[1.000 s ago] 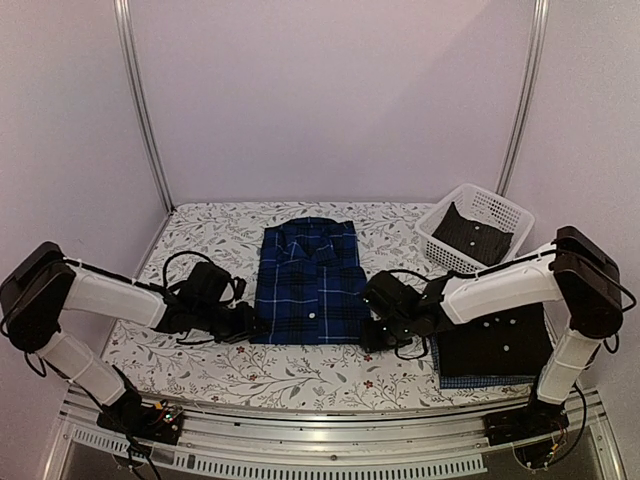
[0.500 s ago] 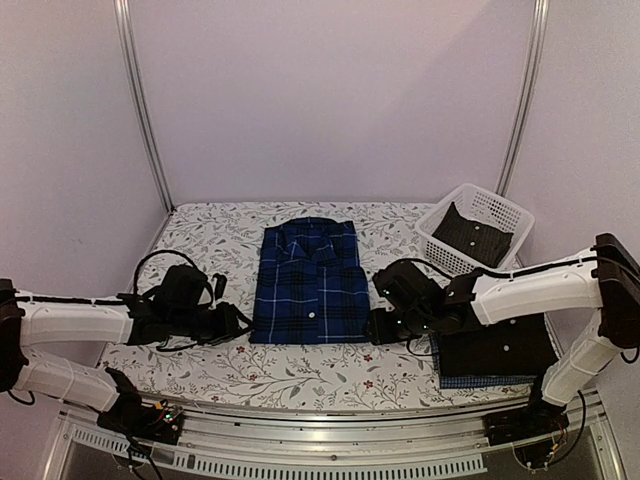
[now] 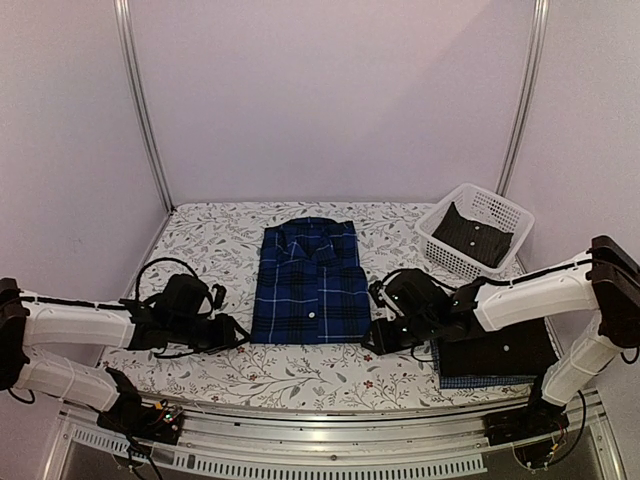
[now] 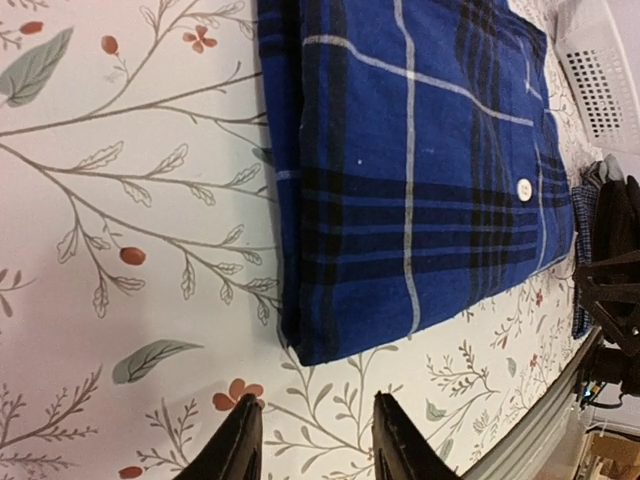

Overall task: Fold and stack the long sleeve shirts
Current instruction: Smooth out the 2/3-rectangle-folded shirt at the center of the board, then pick up the 2/3-rectangle-folded shirt from the center of the board.

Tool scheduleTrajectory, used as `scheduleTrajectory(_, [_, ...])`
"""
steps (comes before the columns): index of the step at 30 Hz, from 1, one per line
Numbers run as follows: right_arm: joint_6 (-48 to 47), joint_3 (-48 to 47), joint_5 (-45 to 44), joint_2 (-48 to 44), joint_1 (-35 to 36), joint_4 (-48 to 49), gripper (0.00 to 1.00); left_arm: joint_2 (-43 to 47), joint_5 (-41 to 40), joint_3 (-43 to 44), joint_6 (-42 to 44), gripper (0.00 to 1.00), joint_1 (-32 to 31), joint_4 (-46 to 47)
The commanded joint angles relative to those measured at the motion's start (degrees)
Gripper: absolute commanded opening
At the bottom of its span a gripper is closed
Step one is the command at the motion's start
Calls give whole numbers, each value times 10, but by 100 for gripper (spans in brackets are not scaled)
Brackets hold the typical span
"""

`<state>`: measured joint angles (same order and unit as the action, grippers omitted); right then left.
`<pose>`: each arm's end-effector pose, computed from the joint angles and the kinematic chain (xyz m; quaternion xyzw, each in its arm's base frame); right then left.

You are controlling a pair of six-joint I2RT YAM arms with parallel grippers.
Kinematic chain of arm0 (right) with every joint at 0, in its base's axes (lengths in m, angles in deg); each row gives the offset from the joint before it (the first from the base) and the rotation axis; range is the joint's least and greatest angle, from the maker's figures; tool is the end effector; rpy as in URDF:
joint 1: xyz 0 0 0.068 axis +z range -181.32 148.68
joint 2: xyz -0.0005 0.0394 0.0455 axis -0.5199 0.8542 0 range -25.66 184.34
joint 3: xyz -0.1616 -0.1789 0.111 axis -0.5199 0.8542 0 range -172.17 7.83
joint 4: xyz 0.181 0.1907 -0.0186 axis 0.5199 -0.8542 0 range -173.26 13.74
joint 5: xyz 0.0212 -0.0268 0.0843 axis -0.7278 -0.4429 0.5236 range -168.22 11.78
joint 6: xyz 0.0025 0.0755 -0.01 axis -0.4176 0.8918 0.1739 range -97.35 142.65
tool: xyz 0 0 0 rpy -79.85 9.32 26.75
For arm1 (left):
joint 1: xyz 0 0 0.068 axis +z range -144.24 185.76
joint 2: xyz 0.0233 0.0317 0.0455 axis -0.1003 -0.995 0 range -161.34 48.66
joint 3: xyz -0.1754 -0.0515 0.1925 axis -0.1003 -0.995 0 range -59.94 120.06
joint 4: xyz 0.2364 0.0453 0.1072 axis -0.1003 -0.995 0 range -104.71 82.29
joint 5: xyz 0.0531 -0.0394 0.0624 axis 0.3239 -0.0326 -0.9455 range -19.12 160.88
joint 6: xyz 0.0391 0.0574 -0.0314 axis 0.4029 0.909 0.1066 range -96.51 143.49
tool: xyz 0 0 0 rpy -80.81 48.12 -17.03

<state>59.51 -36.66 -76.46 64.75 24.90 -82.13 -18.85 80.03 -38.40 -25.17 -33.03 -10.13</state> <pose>0.1778 0.2694 0.1251 -0.1639 0.9305 0.2475 0.2145 0.1716 -0.1511 0.1114 -0.0520 0.9308 -0.2986 0.2044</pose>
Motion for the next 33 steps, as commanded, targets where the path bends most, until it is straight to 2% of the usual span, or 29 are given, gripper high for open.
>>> scheduleTrajectory(1, [-22,5,17,13,-2,33,33,-36,-7,4,10,36,-7,15])
scheduleTrajectory(11, [-38,15,-5,37,-20,51,28,-73,-5,5,14,34,-7,50])
scheduleTrajectory(21, [-44,65,24,-8,-38,104,29,-86,-4,16,25,34,-7,34])
scheduleTrajectory(27, [-38,54,22,-36,-48,108,30,-79,-7,16,26,33,-7,26])
scheduleTrajectory(33, [-39,31,36,0,-58,114,30,-79,-7,16,28,33,-7,29])
